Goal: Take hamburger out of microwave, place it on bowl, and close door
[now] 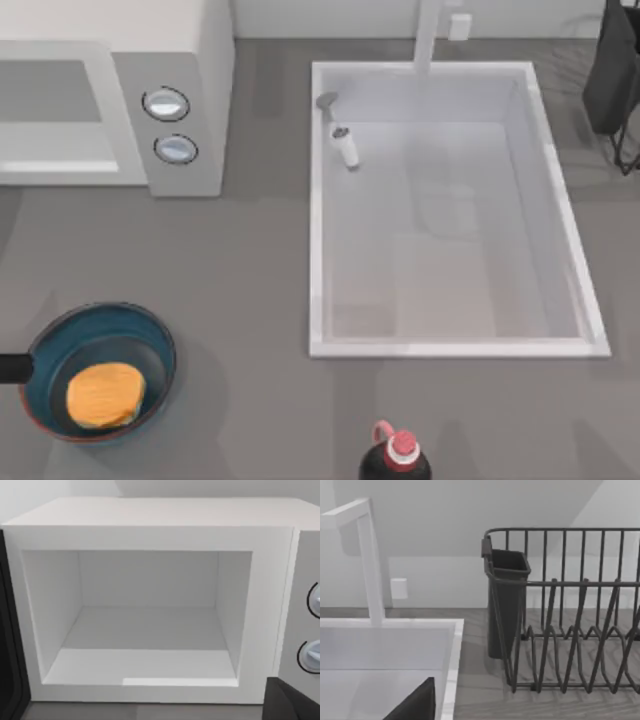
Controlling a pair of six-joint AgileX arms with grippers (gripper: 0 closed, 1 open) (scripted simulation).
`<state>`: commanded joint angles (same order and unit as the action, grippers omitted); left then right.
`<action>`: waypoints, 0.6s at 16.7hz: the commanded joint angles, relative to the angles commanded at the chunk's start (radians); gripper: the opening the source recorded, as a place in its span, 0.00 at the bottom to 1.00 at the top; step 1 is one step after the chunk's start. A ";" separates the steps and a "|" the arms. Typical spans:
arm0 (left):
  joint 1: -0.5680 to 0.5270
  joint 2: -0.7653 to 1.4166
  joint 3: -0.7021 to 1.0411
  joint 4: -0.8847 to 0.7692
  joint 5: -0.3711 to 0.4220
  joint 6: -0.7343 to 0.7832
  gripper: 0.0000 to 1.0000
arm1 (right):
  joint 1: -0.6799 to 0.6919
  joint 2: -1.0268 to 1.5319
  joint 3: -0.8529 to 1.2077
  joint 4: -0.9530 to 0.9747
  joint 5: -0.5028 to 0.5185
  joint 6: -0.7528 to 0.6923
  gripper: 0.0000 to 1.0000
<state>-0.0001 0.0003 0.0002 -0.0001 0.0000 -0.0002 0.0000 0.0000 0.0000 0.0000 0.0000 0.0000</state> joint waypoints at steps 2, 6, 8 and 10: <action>0.001 0.001 0.002 0.000 0.000 0.001 0.00 | 0.000 0.000 0.000 0.000 0.000 0.000 1.00; 0.067 0.058 0.128 -0.004 0.006 0.071 0.00 | 0.000 0.000 0.000 0.000 0.000 0.000 1.00; 0.130 0.114 0.252 -0.007 0.011 0.140 0.00 | 0.000 0.000 0.000 0.000 0.000 0.000 1.00; 0.212 0.185 0.410 -0.012 0.018 0.227 0.00 | 0.000 0.000 0.000 0.000 0.000 0.000 1.00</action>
<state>0.2118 0.1854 0.4106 -0.0118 0.0180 0.2270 0.0000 0.0000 0.0000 0.0000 0.0000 0.0000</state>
